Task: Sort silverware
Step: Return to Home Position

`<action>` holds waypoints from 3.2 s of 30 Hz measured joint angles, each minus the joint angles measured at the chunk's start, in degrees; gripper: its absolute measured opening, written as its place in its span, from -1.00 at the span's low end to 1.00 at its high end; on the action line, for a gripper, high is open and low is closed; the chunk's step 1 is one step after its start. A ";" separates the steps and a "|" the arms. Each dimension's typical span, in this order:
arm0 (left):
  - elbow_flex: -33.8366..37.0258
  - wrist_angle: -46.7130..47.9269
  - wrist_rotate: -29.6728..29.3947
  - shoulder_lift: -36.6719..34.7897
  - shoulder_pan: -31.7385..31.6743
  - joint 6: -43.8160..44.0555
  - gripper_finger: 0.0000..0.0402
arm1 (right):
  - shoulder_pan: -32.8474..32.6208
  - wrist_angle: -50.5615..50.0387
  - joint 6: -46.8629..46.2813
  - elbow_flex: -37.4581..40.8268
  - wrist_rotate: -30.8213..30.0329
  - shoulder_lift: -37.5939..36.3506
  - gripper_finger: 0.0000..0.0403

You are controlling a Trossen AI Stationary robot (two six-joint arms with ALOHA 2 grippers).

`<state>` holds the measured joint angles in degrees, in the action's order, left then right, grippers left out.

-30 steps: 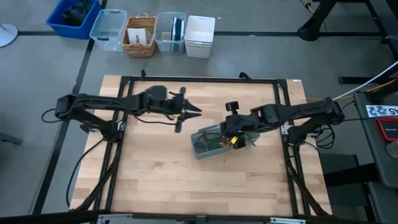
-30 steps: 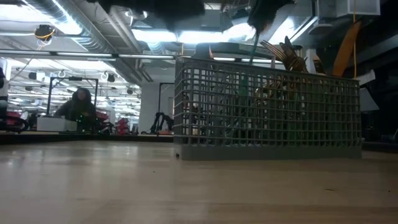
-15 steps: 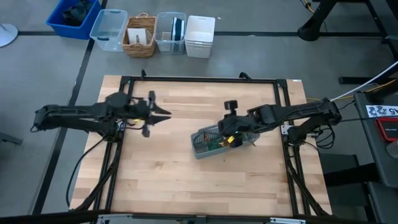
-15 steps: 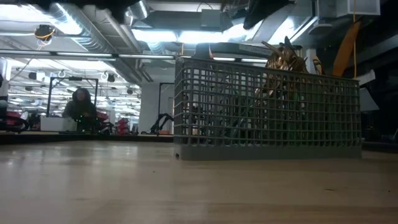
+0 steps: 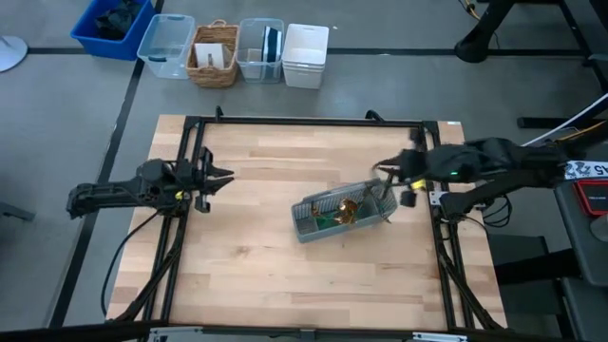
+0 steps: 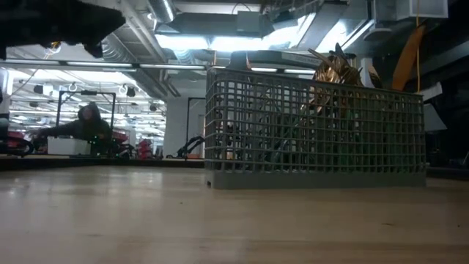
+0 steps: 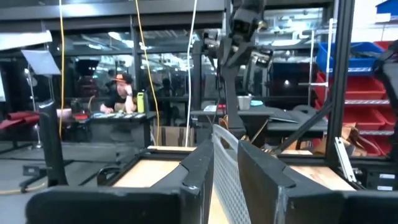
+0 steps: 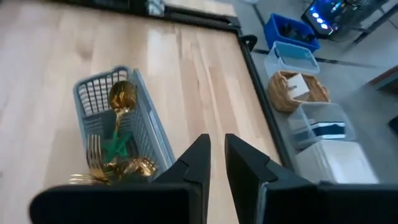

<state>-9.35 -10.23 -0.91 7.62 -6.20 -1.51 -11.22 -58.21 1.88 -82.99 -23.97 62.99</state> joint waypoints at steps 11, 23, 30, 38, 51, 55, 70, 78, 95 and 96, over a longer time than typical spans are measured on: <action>8.21 -0.22 0.00 -4.99 0.00 1.05 -0.67 | 0.00 27.77 -8.14 34.81 0.12 -33.26 -0.74; 8.81 0.94 0.02 -4.75 0.00 1.34 -0.67 | 0.00 31.05 -14.13 51.43 7.11 -56.82 -0.74; 8.81 6.28 0.02 -4.75 0.00 3.11 -0.67 | 0.00 31.18 -13.48 56.58 17.06 -62.90 -0.74; 8.79 8.75 0.02 -4.72 0.00 13.09 -0.67 | -0.02 34.01 -10.53 63.03 16.53 -62.83 -0.74; 8.79 9.52 0.04 -4.69 0.00 10.36 -0.67 | 0.00 45.59 -7.73 73.91 16.23 -62.85 -0.74; 8.79 9.54 0.03 -4.69 0.00 10.39 -0.67 | 0.00 46.57 -7.36 75.55 16.25 -62.85 -0.74; 8.77 9.65 0.02 -4.69 0.00 10.51 -0.67 | 0.00 58.27 -5.89 81.54 18.15 -62.76 -0.74; 8.77 9.65 0.04 -4.69 0.00 10.50 -0.67 | -0.02 59.10 -6.01 81.93 18.15 -62.76 -0.74; 8.77 9.68 0.04 -4.69 0.00 10.51 -0.67 | -0.02 58.79 -6.04 82.02 18.15 -62.76 -0.74; 8.77 9.68 0.04 -4.69 0.00 10.51 -0.67 | 0.00 58.79 -6.06 82.02 18.15 -62.76 -0.74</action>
<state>-0.58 -0.56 -0.86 2.94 -6.20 8.99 -11.22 0.58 -4.18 -0.97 -5.82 0.23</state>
